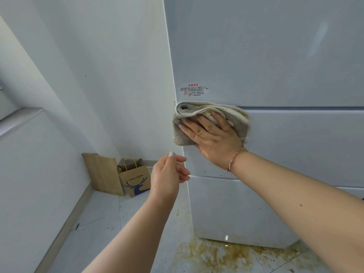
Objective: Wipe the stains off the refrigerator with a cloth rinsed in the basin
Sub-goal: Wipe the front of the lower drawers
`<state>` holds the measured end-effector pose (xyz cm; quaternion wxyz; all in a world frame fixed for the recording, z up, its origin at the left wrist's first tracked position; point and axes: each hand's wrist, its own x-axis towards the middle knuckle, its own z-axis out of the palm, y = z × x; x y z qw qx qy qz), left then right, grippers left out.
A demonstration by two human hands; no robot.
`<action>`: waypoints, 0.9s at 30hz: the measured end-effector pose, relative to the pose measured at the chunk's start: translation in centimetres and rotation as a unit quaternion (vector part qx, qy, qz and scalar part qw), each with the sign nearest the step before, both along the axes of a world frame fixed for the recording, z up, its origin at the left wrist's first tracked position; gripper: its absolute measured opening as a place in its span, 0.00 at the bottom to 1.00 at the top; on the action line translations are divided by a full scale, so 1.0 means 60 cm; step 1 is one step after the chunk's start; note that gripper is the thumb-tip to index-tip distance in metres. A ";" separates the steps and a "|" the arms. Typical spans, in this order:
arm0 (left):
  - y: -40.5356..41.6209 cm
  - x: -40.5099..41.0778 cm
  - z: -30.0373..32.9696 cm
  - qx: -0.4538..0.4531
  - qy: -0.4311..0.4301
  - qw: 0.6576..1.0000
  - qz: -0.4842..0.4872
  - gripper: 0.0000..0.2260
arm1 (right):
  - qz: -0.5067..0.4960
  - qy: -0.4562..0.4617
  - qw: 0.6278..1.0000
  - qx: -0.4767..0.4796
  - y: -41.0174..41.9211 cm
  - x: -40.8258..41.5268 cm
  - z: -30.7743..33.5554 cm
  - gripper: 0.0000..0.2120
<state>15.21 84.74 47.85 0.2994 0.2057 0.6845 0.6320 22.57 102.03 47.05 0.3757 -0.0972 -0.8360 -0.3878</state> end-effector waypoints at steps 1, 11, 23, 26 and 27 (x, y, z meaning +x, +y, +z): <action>0.000 -0.001 -0.001 0.000 0.001 1.000 -0.002 0.18 | -0.006 -0.021 1.000 -0.001 -0.001 -0.002 -0.007 0.26; 0.014 -0.008 -0.003 -0.002 0.008 1.000 0.003 0.18 | -0.053 -0.158 0.985 0.032 0.026 0.112 -0.116 0.31; 0.012 -0.011 -0.034 -0.013 -0.042 0.999 0.016 0.25 | 0.004 -0.055 0.997 -0.051 -0.007 0.020 -0.005 0.27; 0.009 -0.017 -0.048 -0.021 -0.058 0.998 0.020 0.26 | 0.007 -0.122 0.992 -0.042 -0.011 0.002 -0.029 0.26; 0.008 -0.017 -0.051 -0.023 -0.063 0.998 0.022 0.26 | 0.012 -0.157 0.987 -0.035 -0.009 0.001 -0.044 0.27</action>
